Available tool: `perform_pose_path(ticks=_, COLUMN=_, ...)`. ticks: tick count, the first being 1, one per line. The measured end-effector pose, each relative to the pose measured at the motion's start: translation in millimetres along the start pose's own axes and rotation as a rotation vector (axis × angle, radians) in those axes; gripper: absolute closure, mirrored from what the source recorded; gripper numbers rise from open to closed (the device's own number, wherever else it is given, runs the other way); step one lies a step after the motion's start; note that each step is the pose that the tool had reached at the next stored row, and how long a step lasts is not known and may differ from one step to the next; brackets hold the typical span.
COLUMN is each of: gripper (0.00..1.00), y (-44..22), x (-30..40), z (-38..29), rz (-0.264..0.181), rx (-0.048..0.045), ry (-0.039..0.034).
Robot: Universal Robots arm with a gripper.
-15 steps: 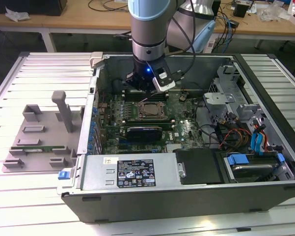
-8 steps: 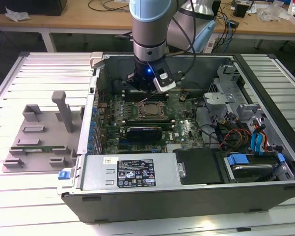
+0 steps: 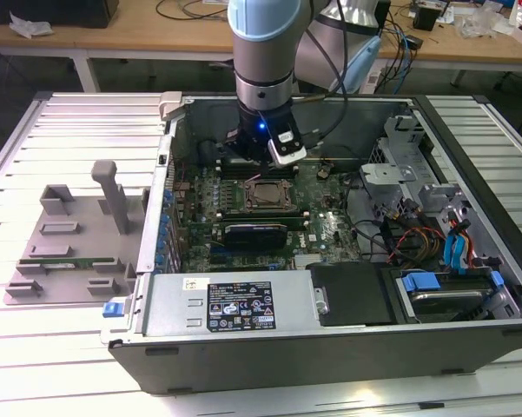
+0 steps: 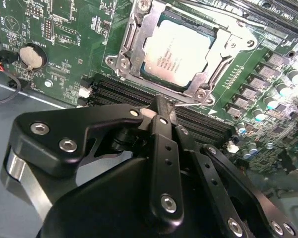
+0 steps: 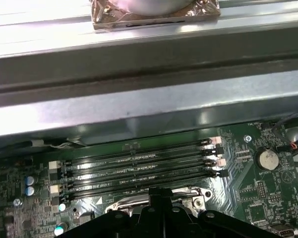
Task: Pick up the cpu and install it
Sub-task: 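Install the first cpu locking lever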
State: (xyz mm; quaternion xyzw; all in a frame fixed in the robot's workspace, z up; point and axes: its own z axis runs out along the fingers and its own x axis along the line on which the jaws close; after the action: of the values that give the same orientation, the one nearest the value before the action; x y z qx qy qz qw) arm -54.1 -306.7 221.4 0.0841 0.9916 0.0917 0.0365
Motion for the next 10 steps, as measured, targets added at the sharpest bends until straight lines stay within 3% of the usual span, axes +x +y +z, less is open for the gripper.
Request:
perform_pose_path(ticks=6, gripper=0.89, y=2.4, x=-0.3, z=2.3, rz=0.069, rx=0.0041, ry=-0.0131)
perform_pose_path(ticks=10, gripper=0.89, y=7.7, x=0.7, z=4.0, rz=0.092, rx=0.0052, ry=-0.0176)
